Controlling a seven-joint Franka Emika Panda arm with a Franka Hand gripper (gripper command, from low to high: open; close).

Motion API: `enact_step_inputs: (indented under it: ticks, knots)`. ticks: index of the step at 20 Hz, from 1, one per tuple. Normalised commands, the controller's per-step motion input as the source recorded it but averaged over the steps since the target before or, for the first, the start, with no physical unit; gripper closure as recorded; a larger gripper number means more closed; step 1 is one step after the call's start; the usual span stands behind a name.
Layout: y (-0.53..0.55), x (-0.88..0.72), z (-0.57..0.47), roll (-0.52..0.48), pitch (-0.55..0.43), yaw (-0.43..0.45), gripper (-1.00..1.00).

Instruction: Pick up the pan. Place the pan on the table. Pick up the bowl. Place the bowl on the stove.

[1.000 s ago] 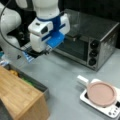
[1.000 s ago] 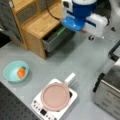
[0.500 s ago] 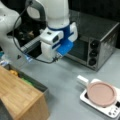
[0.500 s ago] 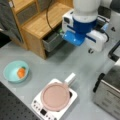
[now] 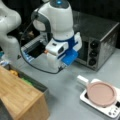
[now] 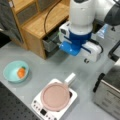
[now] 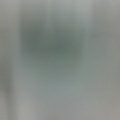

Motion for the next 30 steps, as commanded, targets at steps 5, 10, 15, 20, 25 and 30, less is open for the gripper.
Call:
enact_step_inputs:
  ticks: [5, 10, 15, 20, 25, 30]
  knots:
    - [0.0, 0.29, -0.06, 0.032, 0.048, -0.149, -1.0]
    - [0.04, 0.42, -0.01, -0.009, 0.12, -0.185, -1.0]
    - [0.07, 0.6, -0.01, -0.014, 0.156, -0.159, -1.0]
    - [0.07, 0.51, 0.05, -0.019, 0.171, -0.119, -1.0]
    - [0.09, 0.22, 0.11, -0.081, 0.105, -0.119, -1.0]
    - [0.18, 0.11, 0.07, -0.074, 0.126, -0.055, -1.0]
